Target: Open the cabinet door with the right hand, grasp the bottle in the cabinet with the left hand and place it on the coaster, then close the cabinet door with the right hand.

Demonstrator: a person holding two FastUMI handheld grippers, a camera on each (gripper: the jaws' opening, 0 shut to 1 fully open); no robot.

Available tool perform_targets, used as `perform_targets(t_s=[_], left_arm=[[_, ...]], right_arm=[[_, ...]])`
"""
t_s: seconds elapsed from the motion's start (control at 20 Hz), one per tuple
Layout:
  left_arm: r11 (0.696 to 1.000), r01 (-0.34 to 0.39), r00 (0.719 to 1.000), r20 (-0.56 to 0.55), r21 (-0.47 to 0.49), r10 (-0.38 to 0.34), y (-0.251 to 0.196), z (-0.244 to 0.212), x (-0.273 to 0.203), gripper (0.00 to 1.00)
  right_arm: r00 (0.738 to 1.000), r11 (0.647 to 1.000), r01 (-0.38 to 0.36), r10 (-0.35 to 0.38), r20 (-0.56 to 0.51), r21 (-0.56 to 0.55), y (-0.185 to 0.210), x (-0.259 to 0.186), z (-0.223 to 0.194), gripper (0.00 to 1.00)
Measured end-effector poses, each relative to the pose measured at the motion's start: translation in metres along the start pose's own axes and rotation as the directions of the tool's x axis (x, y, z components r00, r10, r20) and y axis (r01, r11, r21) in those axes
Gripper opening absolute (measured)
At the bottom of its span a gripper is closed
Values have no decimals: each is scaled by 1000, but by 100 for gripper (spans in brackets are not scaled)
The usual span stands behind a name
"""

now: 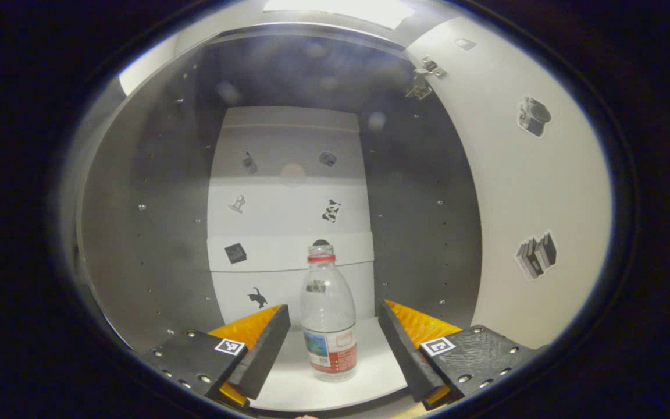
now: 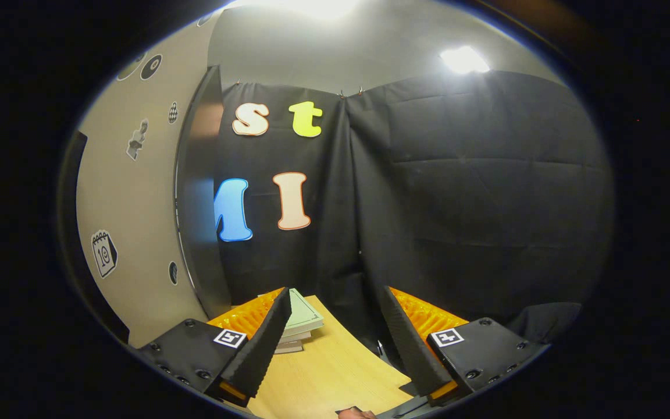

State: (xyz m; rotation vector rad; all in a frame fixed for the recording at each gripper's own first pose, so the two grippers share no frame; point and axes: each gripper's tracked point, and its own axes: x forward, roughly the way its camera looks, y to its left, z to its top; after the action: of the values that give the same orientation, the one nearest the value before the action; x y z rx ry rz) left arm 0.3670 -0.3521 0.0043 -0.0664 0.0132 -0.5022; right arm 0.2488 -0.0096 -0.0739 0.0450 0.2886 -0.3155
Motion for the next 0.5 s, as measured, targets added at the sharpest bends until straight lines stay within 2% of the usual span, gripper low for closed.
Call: perform_targets(t_s=[0.15, 0.2, 0.25, 0.3, 0.5], left_arm=[[999, -43, 999, -25, 8, 43, 6, -7, 13, 92], [998, -56, 998, -25, -1, 56, 9, -9, 18, 92], [998, -67, 997, -27, -14, 66, 11, -11, 22, 92], [997, -70, 997, -33, -27, 69, 13, -14, 27, 92], [998, -49, 996, -81, -49, 45, 13, -32, 47, 93]], right_arm=[[999, 999, 36, -36, 1, 15, -10, -4, 1, 94], [999, 999, 48, -48, 2, 16, -12, -4, 1, 99], [998, 998, 62, -62, 1, 14, -15, -4, 1, 99], [997, 997, 73, -73, -2, 13, -17, -5, -1, 94], [996, 995, 93, -93, -17, 21, -14, -2, -5, 95]])
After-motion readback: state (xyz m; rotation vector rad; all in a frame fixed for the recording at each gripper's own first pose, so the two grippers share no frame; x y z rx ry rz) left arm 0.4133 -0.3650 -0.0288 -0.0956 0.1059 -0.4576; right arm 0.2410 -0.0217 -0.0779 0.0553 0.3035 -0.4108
